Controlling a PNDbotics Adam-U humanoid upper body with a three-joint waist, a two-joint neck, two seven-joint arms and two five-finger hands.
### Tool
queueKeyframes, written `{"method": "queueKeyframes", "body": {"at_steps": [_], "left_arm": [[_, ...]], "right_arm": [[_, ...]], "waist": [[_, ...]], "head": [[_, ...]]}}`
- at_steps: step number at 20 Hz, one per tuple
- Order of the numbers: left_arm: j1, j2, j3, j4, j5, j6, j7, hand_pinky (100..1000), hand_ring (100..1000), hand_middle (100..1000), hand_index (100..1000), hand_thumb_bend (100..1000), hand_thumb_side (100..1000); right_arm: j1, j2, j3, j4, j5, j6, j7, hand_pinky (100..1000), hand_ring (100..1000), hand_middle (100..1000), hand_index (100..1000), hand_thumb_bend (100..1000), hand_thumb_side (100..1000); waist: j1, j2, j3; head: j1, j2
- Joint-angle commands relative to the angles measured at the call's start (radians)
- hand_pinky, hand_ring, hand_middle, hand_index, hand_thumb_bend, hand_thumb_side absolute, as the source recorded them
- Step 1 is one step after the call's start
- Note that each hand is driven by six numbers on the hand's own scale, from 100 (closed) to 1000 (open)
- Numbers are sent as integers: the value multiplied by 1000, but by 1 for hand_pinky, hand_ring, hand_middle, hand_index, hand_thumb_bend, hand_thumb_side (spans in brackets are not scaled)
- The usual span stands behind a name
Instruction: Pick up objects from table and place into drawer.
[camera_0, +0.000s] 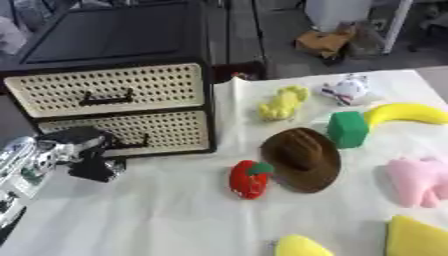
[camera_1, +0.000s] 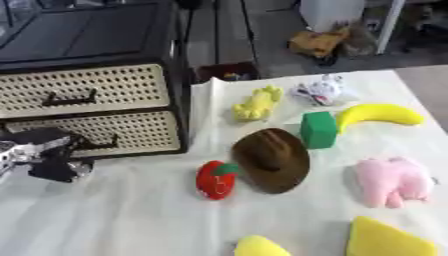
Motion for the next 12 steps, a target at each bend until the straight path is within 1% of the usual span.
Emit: {"method": "queueKeyframes", "body": {"at_steps": [1,6,12], "left_arm": [[-9,25,15,-3,13,15,0,314,192,232,804,100,581],[-10,26,19,8,25,30,14,310,160,198,792,100,564],[-4,41,16,-3,27,29,17,317,161,195,768,100,564]], "right_arm": [[2,-18,-10,-15,-16,3,4,787,924,856,900,100,1000],[6,-14,-12,-15,-21,0,2,787,924,855,900,100,1000],[14,-13,-15,-15,-25,-2,2,788,925,855,900,100,1000]], "waist": [[-3,-21,1],[-1,-21,-5],[1,-27,-5]], "head": [[1,-9],[1,-5],[2,1]]}}
